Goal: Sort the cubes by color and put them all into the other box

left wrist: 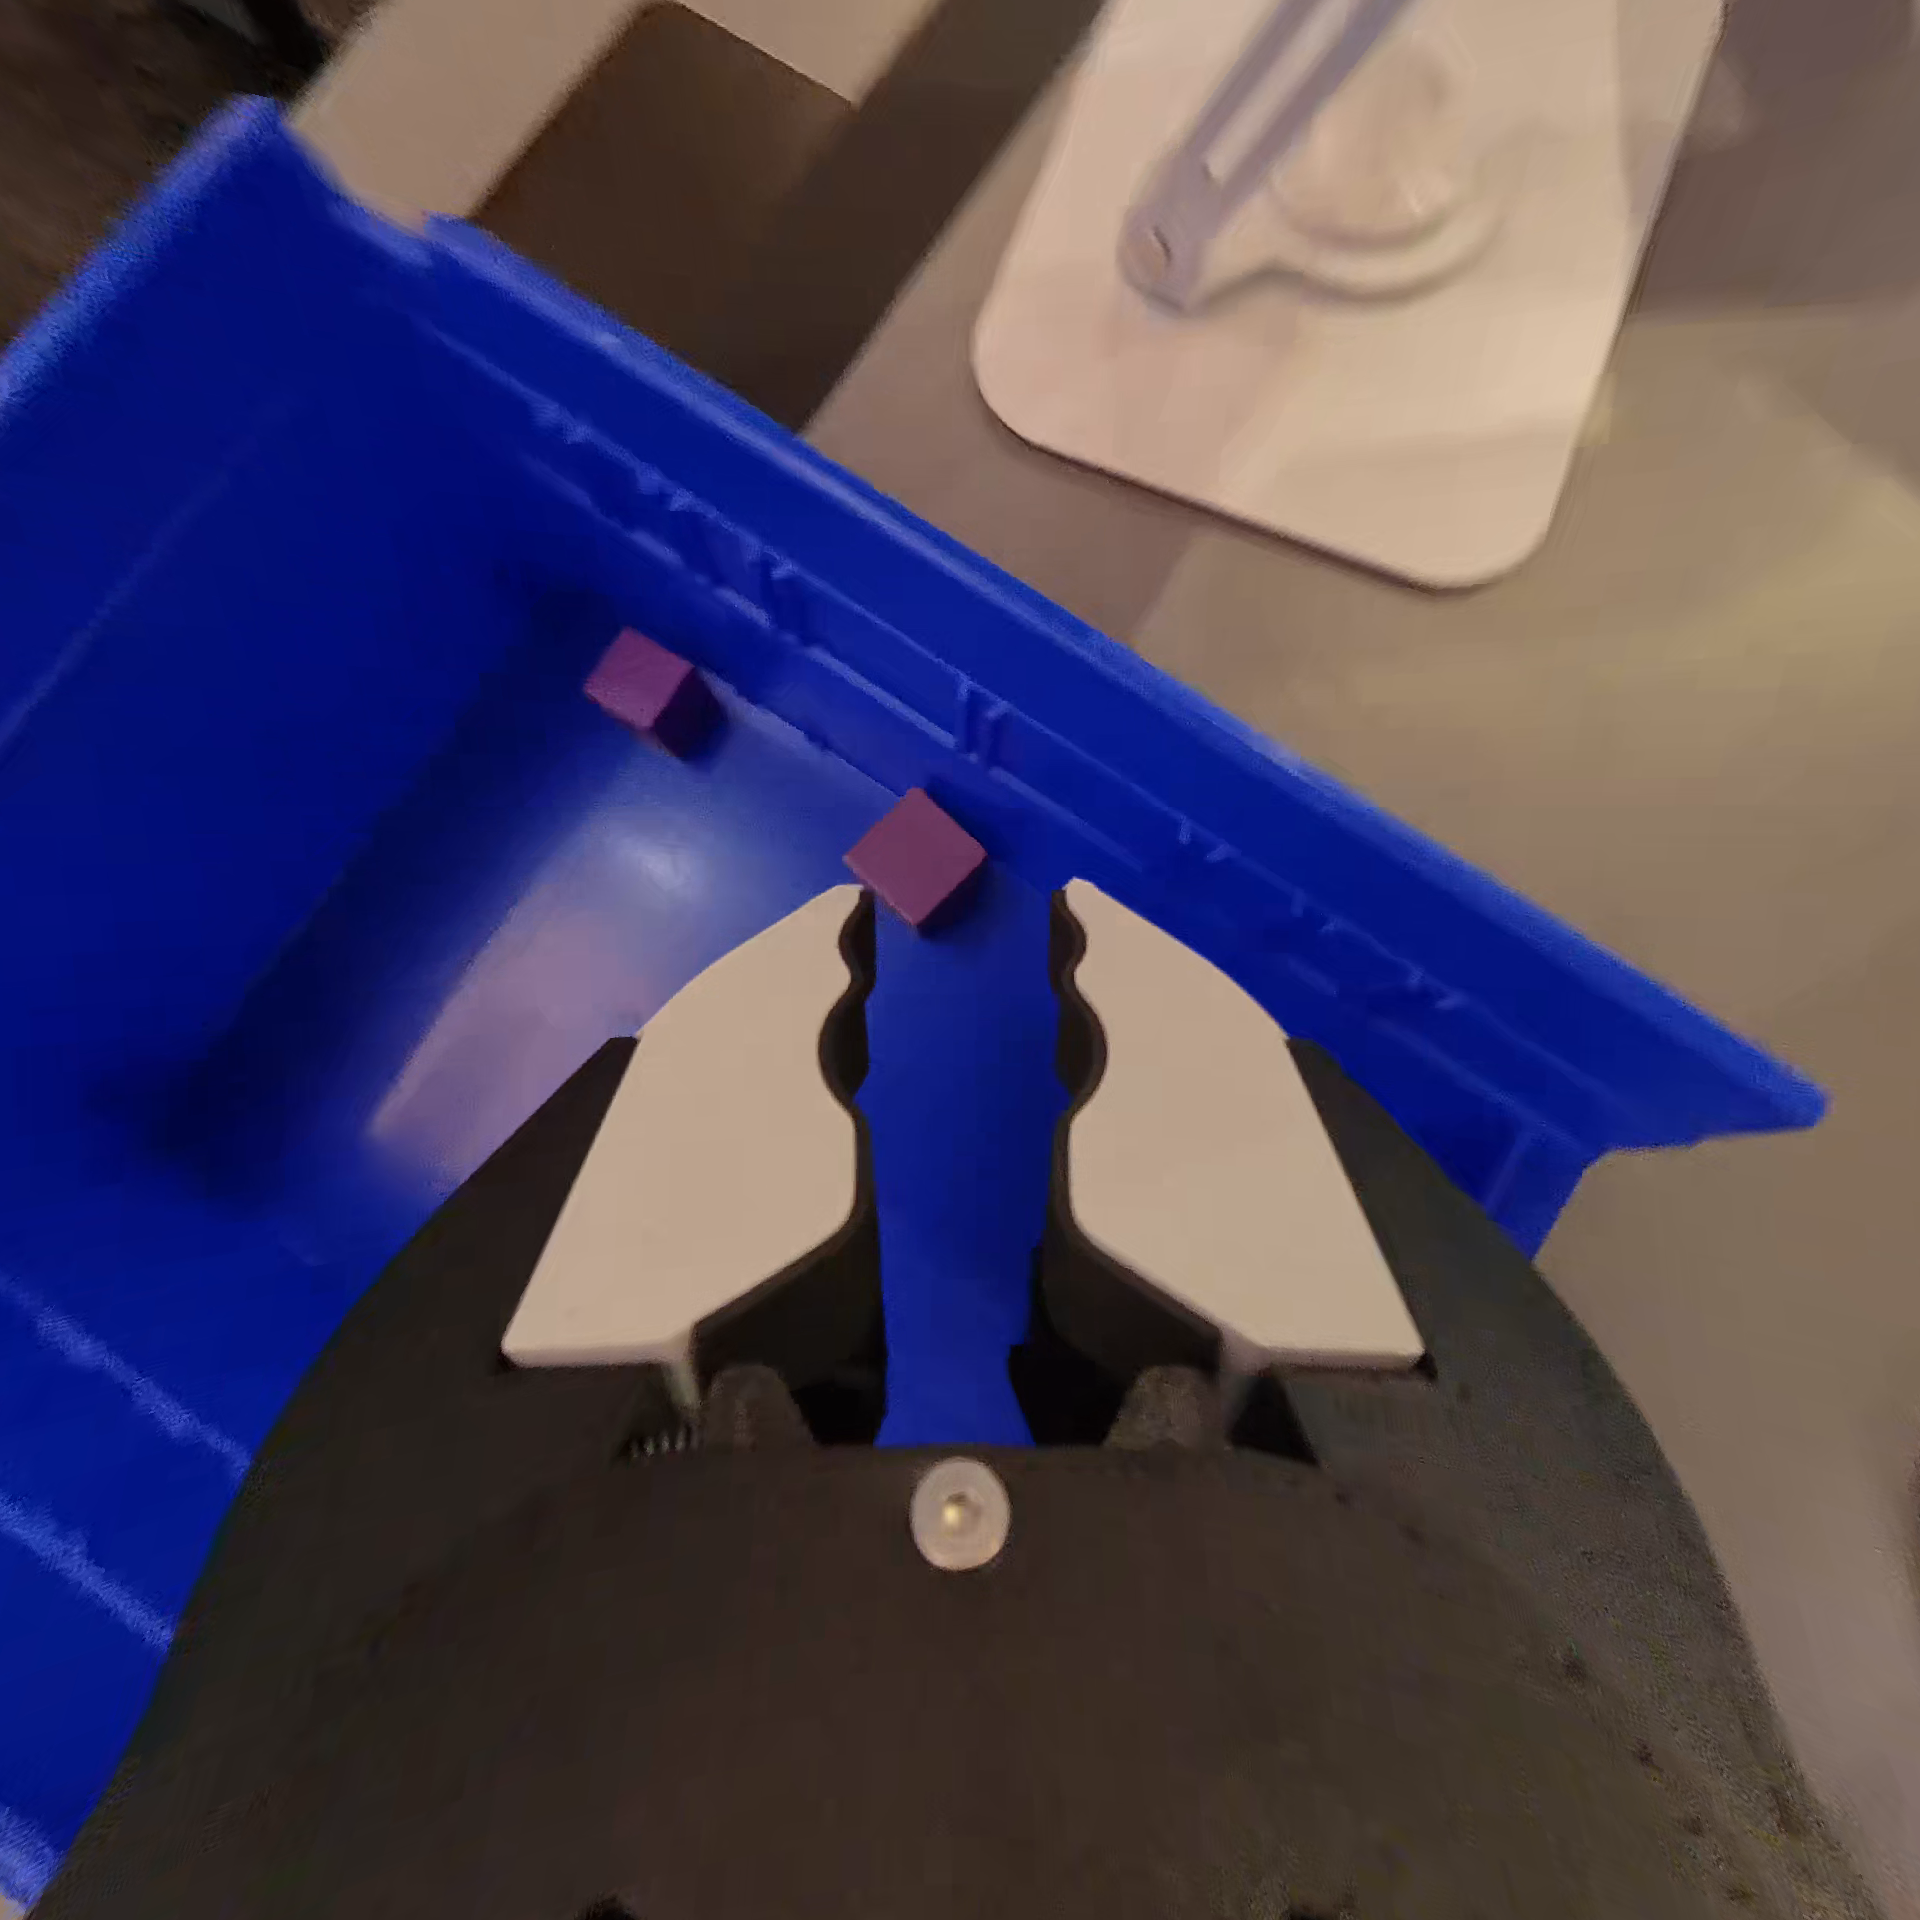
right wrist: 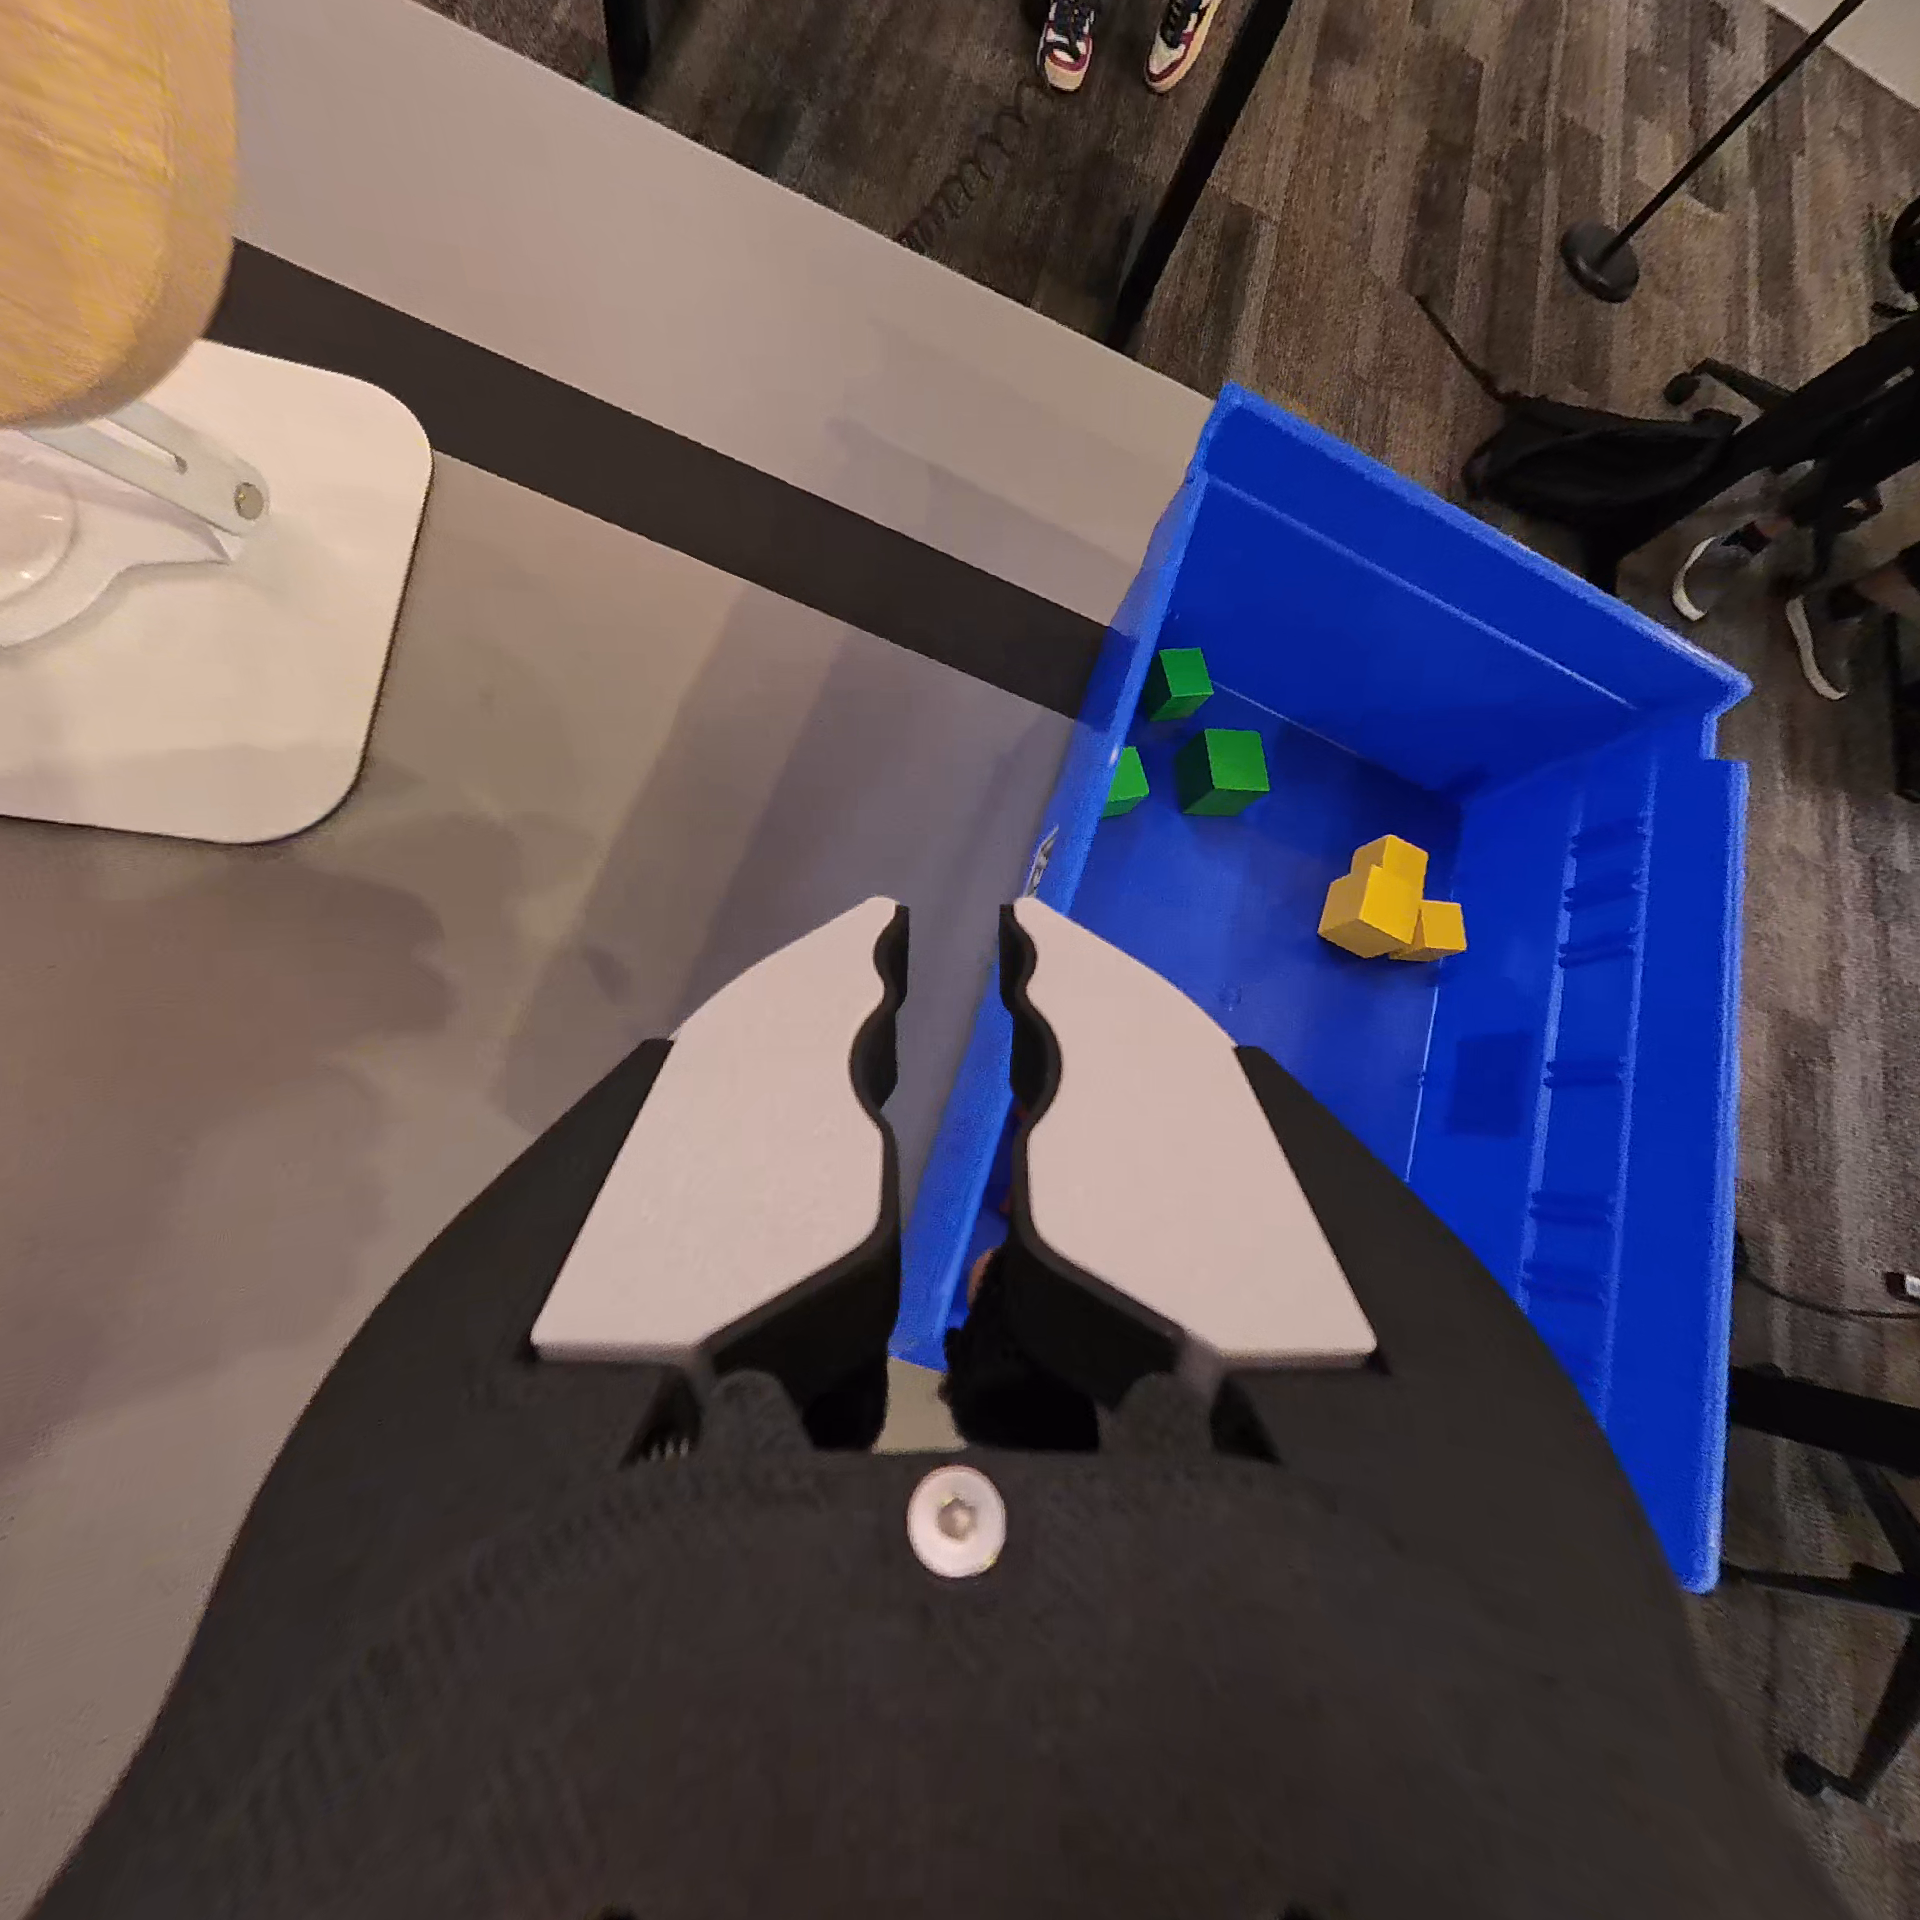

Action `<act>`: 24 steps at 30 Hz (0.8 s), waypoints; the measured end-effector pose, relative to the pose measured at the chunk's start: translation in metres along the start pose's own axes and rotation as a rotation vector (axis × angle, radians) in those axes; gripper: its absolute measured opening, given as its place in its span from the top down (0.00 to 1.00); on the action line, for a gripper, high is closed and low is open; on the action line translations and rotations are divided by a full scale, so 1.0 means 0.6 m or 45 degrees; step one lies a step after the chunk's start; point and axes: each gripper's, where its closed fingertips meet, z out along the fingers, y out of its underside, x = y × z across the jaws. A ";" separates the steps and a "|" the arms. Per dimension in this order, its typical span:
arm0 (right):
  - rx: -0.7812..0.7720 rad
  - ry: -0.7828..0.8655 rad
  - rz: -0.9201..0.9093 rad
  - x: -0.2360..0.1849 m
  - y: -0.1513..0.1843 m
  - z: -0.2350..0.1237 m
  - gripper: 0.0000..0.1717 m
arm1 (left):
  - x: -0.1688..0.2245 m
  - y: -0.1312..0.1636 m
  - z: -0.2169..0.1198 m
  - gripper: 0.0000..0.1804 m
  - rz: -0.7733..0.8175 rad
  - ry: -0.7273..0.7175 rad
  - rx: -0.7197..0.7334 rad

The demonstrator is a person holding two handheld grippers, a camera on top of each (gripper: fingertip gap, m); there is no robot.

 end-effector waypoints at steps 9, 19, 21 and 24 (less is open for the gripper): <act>-0.003 -0.024 -0.003 -0.029 -0.006 0.003 0.90 | -0.026 0.027 0.075 0.80 0.373 0.166 -0.235; 0.099 -0.074 -0.047 -0.043 -0.030 -0.017 0.90 | -0.018 0.047 0.085 0.84 0.343 0.225 -0.311; 0.201 -0.170 -0.101 -0.076 -0.059 -0.037 0.90 | -0.014 0.034 0.056 0.84 0.287 0.195 -0.230; 0.389 -0.379 -0.212 -0.153 -0.111 -0.082 0.89 | 0.009 0.011 -0.005 0.84 0.233 0.152 -0.134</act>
